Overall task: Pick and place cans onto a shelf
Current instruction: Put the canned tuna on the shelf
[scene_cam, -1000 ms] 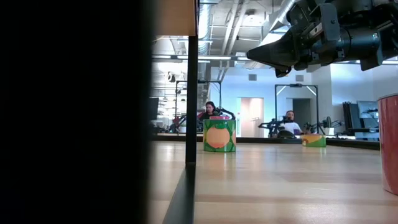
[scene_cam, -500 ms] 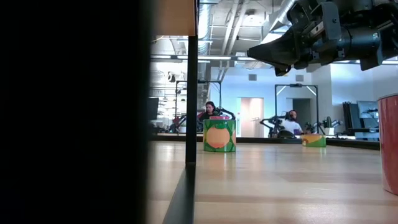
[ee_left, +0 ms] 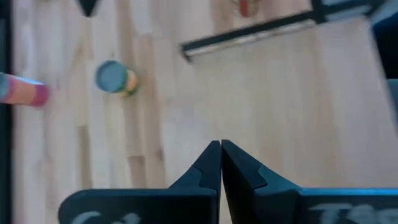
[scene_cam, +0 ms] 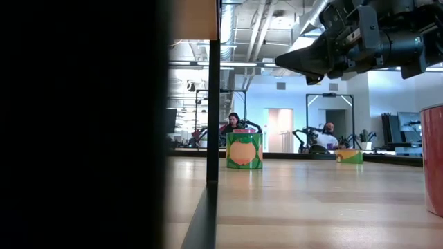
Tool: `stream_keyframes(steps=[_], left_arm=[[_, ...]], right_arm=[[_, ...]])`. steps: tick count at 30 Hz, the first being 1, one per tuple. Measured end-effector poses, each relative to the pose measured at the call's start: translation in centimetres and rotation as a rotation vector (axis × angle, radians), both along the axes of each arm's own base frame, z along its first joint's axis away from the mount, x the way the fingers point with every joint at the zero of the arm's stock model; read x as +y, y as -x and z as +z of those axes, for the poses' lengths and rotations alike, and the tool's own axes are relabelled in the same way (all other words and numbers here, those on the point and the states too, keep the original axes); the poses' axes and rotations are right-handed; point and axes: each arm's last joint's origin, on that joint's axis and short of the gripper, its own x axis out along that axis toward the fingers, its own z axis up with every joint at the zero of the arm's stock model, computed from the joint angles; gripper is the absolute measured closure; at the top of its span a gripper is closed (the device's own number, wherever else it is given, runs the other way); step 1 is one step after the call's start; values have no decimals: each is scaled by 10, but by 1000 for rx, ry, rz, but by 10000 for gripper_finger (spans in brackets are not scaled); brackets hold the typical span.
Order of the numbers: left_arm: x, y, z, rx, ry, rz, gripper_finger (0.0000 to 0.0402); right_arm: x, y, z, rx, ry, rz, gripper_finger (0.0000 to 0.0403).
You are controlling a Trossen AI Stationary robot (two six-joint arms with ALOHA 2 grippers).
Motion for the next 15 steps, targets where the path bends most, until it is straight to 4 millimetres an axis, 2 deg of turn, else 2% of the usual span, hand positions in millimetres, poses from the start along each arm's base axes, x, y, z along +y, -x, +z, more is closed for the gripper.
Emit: stream_keyframes(steps=[4,8,11,15], left_arm=[[36,0,12,-33,4,67,401],[75,6,8,-57,44,166,401],[101,15,-9,-66,104,228,401],[129,29,-50,-38,129,302,401]], right_arm=[[0,-1,-5,21,25,7,389],[-2,-5,-18,77,36,12,392],[-9,-9,-27,96,29,-10,393],[-16,-13,-32,66,2,15,392]])
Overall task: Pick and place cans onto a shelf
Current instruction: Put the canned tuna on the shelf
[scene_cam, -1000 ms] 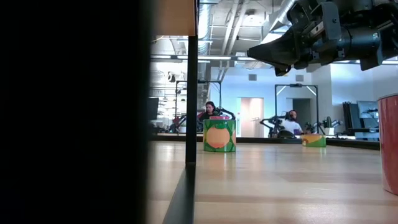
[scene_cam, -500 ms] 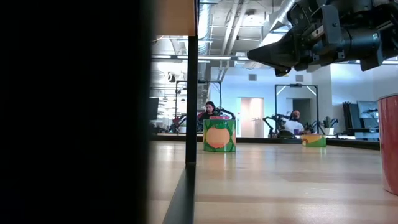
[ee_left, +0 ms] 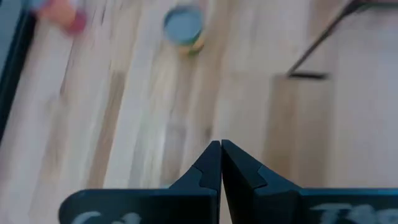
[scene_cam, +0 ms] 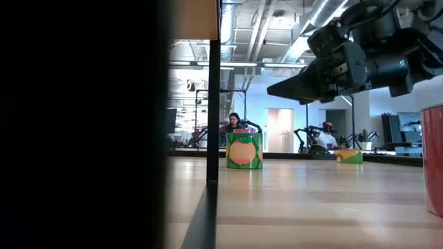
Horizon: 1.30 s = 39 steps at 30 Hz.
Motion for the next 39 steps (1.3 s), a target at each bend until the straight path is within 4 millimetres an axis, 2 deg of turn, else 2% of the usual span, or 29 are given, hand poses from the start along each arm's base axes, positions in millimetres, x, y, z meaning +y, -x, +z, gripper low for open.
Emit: stream_keyframes(steps=[6,11,19,29,39], left_arm=[[43,30,-58,107,35,193,401],[62,41,-87,143,91,237,401],[81,44,-112,213,71,254,370],[88,41,-142,264,93,193,315],[87,33,-158,366,90,61,307]], right_arm=[[-4,2,-1,-32,-14,-6,392],[-4,2,1,-50,-15,-4,392],[-4,1,2,-52,-15,-5,392],[-4,1,1,-47,-15,-5,392],[-4,1,1,-43,-16,-6,391]])
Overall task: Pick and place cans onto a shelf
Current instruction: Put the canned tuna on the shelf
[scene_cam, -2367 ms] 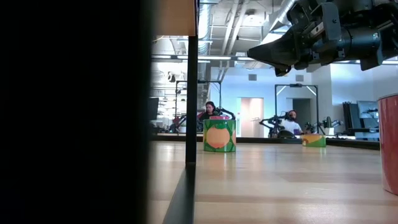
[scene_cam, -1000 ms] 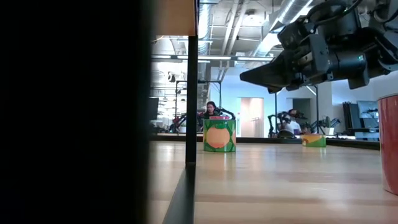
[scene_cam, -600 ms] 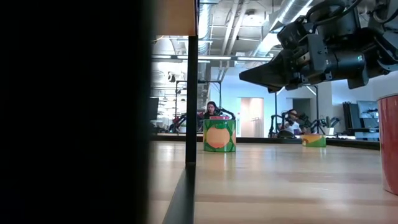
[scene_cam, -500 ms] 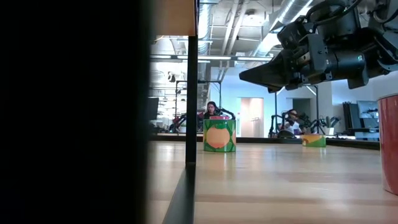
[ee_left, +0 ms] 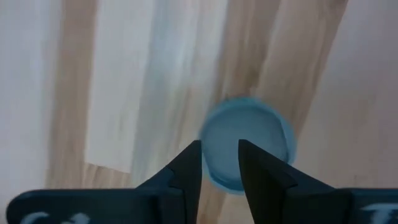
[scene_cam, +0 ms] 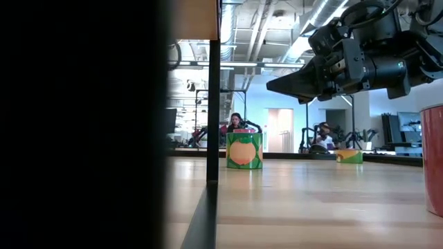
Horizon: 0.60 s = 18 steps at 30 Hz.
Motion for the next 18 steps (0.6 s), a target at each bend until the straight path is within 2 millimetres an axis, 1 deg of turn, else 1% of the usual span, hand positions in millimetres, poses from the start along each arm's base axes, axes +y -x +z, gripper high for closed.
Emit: stream_keyframes(steps=[4,12,18], left_arm=[[0,-5,-11,68,19,-30,307],[0,-19,-29,94,32,-66,307],[3,-23,-33,114,-60,-75,307]], right_arm=[[0,0,-1,14,1,0,390],[0,0,-2,22,1,-2,390],[0,0,-2,25,1,-3,390]])
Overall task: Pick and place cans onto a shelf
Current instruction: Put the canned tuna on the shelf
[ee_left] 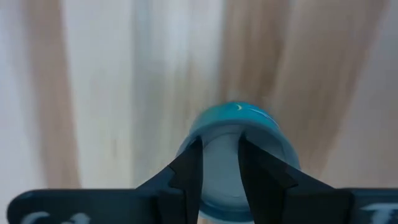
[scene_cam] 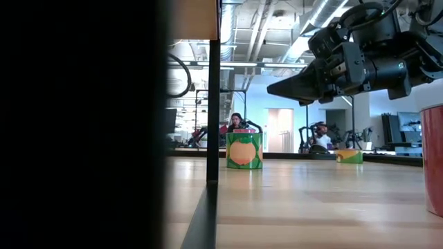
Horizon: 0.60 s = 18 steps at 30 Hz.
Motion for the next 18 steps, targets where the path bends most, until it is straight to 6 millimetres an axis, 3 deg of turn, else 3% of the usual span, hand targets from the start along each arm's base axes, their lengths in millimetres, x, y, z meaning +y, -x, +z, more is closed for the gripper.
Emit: stream_keyframes(steps=[5,11,18], left_arm=[[8,0,3,-12,-38,33,307],[14,-4,22,-87,59,64,307],[8,-4,19,-60,138,89,297]], right_arm=[[0,0,0,-1,0,-2,390],[0,0,0,0,0,-2,390],[0,0,0,0,0,-2,390]])
